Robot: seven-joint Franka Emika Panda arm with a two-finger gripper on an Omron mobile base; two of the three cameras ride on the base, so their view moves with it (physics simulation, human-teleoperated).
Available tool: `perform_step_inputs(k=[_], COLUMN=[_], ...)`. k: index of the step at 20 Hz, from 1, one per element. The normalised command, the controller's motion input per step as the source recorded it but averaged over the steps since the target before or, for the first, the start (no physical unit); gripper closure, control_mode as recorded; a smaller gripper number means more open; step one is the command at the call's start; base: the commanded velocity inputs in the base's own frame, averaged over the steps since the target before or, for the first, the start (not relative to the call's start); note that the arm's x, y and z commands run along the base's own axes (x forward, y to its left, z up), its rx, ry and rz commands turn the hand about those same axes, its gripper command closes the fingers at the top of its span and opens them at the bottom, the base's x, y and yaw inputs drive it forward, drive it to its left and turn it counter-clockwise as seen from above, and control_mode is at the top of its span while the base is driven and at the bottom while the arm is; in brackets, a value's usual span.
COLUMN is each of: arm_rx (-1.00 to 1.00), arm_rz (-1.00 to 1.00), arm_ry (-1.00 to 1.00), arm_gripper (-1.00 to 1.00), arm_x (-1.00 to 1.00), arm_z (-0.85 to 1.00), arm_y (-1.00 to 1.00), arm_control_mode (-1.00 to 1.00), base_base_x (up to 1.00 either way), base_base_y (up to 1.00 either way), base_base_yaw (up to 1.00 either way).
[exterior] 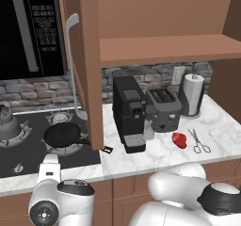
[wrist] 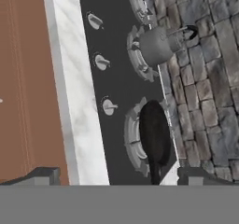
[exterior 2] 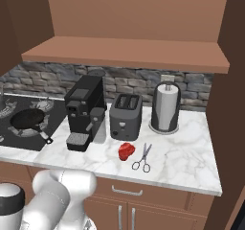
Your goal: Pick the pan from the cabinet and place it on the stove. Then turn on the stove burner for the pan.
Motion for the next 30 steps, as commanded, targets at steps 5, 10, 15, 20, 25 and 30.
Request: perform_step_inputs(k=[5,10,15,20,25,30], arm_rx=[-0.18,-0.21,-0.17,-0.13,-0.09,-0.08], arm_rz=[0.09,0.13,0.11,0.10,0.10,0.10], arm_ry=[-0.13,-0.09,-0.01,0.00,0.00,0.00], arm_gripper=[-1.00,-1.00,-1.00,-1.00,-1.00,-1.00], arm_x=[0.00,0.00,0.00,0.00,0.00,0.00], arm_z=[0.12,0.19,0.06,0.00,0.00,0.00], arm_y=[0.19,0.22,0.23,0.15,0.00,0.00], arm_control_mode=[-1.00,-1.00,-1.00,-1.00,-1.00,-1.00], base_base_x=[0.00,0.00,0.00,0.00,0.00,0.00], base_base_y=[0.00,0.00,0.00,0.00,0.00,0.00], base_base_yaw=[0.00,0.00,0.00,0.00,0.00,0.00])
